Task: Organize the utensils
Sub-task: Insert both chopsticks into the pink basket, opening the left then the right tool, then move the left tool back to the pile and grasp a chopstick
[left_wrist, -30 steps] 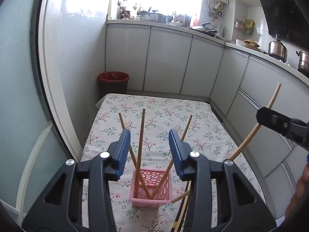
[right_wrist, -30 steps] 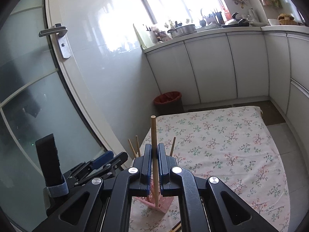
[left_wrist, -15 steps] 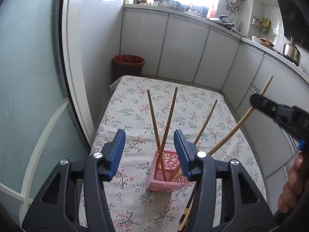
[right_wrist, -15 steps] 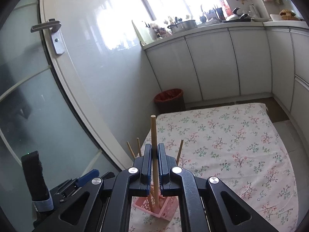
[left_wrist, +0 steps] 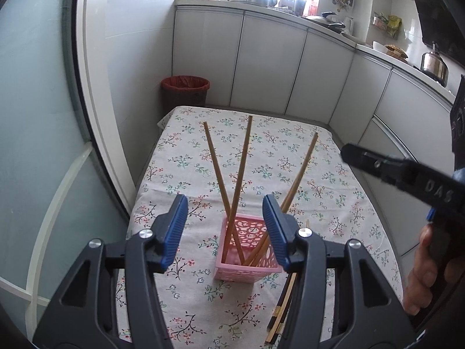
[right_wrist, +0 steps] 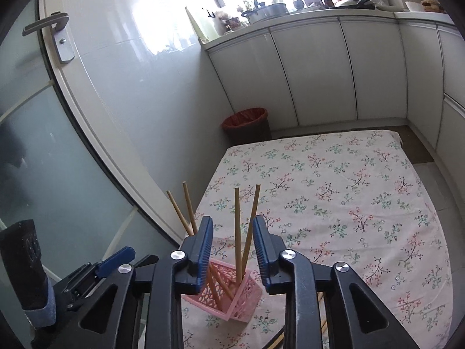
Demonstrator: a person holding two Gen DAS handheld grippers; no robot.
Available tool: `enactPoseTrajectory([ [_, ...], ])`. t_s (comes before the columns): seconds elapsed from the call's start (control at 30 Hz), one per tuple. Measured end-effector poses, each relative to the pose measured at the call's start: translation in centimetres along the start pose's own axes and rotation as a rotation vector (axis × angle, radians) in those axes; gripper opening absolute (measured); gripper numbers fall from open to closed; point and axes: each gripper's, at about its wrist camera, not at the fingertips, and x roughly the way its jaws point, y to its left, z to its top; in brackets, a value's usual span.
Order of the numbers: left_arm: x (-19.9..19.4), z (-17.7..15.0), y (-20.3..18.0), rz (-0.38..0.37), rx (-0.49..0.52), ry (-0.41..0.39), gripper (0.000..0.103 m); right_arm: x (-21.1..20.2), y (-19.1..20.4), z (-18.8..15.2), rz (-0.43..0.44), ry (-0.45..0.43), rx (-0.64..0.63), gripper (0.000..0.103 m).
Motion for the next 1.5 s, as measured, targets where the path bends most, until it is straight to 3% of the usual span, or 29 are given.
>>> enactPoseTrajectory([
  [0.13, -0.2, -0.3, -0.8, -0.008, 0.028, 0.012, 0.057, -1.5, -1.0, 0.1, -0.013, -0.007, 0.017, 0.041],
  [0.47, -0.5, -1.1, -3.5, -0.047, 0.08, 0.03, 0.077, -4.7, -6.2, -1.2, -0.136, 0.025, 0.094, 0.065],
  [0.63, 0.2, -1.8, -5.5, -0.076, 0.104, 0.081, 0.08, -5.8, -8.4, -2.1, -0.191, 0.052, 0.103, 0.078],
  [0.87, 2.4, -2.9, -8.3, -0.095, 0.156, 0.181, 0.081, -5.5, -11.3, -4.0, -0.28, 0.152, 0.106, 0.081],
  [1.0, 4.7, -3.9, -10.2, -0.108, 0.216, 0.278, 0.081, -5.2, -12.5, -5.2, -0.332, 0.215, 0.098, 0.081],
  [1.2, 6.9, -5.0, -12.2, -0.153, 0.241, 0.36, 0.081, -5.1, -14.3, -6.1, -0.364, 0.267, 0.11, 0.081],
  [1.3, 8.1, -5.5, -13.1, -0.192, 0.234, 0.4, 0.065, -4.9, -15.3, -6.6, -0.375, 0.292, 0.12, 0.081],
  [1.37, 9.2, -5.8, -13.6, -0.211, 0.223, 0.436, 0.045, -4.6, -15.9, -6.9, -0.383, 0.31, 0.126, 0.081],
  [1.5, 12.1, -6.1, -14.1, -0.21, 0.181, 0.48, 0.022, -4.0, -17.1, -7.5, -0.405, 0.343, 0.14, 0.081],
])
